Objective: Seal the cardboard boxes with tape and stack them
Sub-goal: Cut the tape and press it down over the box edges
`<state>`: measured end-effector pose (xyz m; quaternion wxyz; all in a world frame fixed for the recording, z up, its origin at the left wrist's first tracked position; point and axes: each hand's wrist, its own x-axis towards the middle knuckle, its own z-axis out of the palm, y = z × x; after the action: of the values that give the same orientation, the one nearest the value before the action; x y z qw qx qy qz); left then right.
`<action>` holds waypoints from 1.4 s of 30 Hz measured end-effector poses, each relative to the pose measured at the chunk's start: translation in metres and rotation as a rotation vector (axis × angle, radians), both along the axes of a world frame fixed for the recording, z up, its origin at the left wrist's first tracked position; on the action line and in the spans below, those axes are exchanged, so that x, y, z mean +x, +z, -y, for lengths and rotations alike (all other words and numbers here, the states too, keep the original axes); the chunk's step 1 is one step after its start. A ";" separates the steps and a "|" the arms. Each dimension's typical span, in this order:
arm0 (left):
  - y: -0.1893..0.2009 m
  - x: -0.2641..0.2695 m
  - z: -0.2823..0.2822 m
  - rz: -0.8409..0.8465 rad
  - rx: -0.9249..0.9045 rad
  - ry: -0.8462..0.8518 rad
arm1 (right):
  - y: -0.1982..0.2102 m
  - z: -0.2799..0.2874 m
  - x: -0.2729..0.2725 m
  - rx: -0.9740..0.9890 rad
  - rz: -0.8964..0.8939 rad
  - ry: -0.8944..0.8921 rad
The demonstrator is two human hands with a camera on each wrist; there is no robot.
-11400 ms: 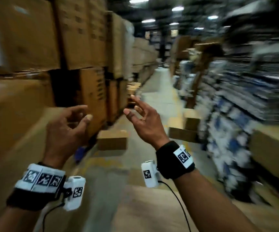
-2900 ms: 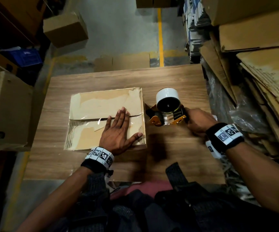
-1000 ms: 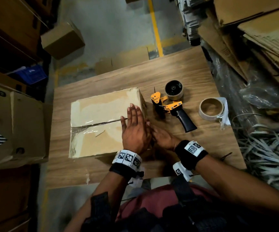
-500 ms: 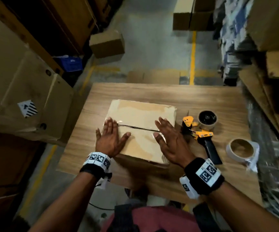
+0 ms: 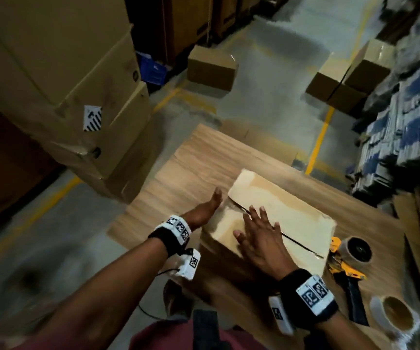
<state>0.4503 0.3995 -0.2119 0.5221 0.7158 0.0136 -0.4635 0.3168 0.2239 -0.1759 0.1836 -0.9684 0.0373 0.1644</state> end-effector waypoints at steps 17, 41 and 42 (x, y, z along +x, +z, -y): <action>0.031 -0.159 0.135 1.204 0.242 -0.422 | -0.015 0.203 -0.017 0.084 0.112 -0.383; -0.014 -0.160 0.119 1.385 0.436 -0.478 | -0.078 0.234 -0.174 0.290 0.448 -0.919; -0.019 -0.162 0.124 1.379 0.437 -0.456 | -0.080 0.244 -0.184 0.241 0.406 -0.980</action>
<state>0.2884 0.2753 -0.2306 0.1499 0.9157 -0.3728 0.0059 0.1326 -0.0198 -0.2556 0.3521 -0.8219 0.4293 -0.1276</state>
